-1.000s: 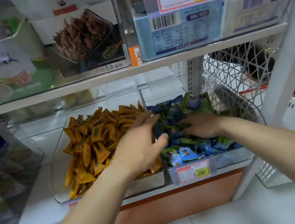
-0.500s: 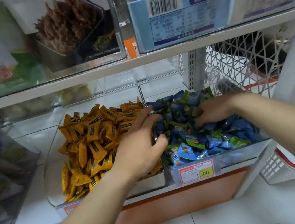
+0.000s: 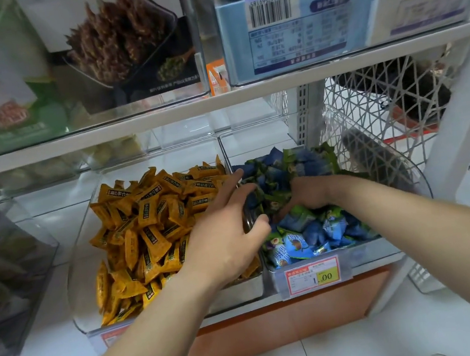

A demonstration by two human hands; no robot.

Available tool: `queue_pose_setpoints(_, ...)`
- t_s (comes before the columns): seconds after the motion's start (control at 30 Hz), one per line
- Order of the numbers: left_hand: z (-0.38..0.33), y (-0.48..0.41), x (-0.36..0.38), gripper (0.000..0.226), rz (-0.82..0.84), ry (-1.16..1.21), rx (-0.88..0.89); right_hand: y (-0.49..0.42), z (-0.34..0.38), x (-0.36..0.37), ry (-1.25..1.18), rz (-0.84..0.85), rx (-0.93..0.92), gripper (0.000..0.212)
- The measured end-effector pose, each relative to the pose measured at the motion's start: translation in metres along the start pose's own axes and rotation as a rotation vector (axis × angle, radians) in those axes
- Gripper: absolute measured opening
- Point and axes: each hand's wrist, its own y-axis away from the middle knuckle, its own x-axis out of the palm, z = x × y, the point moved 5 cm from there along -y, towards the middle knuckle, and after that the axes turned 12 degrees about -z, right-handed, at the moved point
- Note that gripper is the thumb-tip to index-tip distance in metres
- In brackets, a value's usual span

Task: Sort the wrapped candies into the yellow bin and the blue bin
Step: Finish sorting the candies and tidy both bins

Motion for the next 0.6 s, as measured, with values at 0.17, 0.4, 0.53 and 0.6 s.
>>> queue_pose_setpoints(0.17, 0.002, 0.001, -0.001, 0.058, 0.006, 0.01, 0.001, 0.005, 0.003, 0.0, -0.176, 0.018, -0.016, 0.035)
queue_pose_setpoints(0.4, 0.002, 0.0, -0.001, 0.059, 0.013, 0.037, -0.013, 0.012, 0.002, -0.04, -0.479, -0.19, -0.058, 0.076)
queue_pose_setpoints(0.53, 0.004, -0.001, -0.001, 0.06, 0.017, 0.067, -0.014, 0.019, -0.012, -0.085, -0.475, -0.425, 0.001, 0.086)
queue_pose_setpoints(0.6, 0.004, -0.001, -0.001, 0.061, 0.019, 0.069, -0.012, 0.024, -0.02, -0.098, -0.296, -0.527, 0.017, 0.09)
